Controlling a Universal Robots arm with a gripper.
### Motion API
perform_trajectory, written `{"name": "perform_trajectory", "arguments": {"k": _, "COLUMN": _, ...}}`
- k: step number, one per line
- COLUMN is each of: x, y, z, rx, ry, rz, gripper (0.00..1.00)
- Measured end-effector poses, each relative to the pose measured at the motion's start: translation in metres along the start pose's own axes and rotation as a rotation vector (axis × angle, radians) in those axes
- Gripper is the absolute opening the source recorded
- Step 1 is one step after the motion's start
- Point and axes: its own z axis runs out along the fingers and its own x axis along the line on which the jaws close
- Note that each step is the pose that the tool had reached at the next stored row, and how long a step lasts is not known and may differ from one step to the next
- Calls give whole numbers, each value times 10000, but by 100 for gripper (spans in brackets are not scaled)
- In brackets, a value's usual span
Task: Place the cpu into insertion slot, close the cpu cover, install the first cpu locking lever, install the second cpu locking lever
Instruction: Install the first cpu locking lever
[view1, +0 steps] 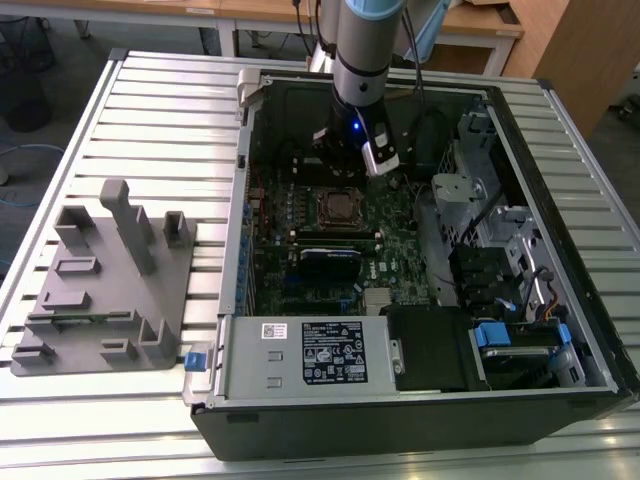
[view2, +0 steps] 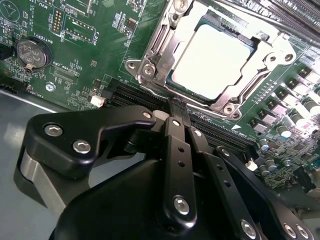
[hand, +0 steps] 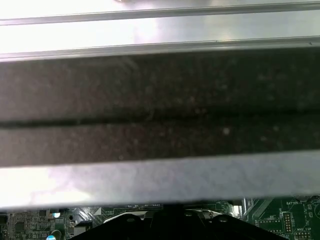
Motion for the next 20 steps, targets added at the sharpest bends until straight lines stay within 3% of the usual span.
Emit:
{"name": "perform_trajectory", "arguments": {"k": 8, "x": -1, "y": -2, "z": 5, "rx": -70, "ry": -109, "rz": -17, "gripper": 11}}
{"name": "perform_trajectory", "arguments": {"k": 20, "x": -1, "y": -9, "z": 15, "rx": -103, "ry": -182, "rz": -28, "gripper": 11}}
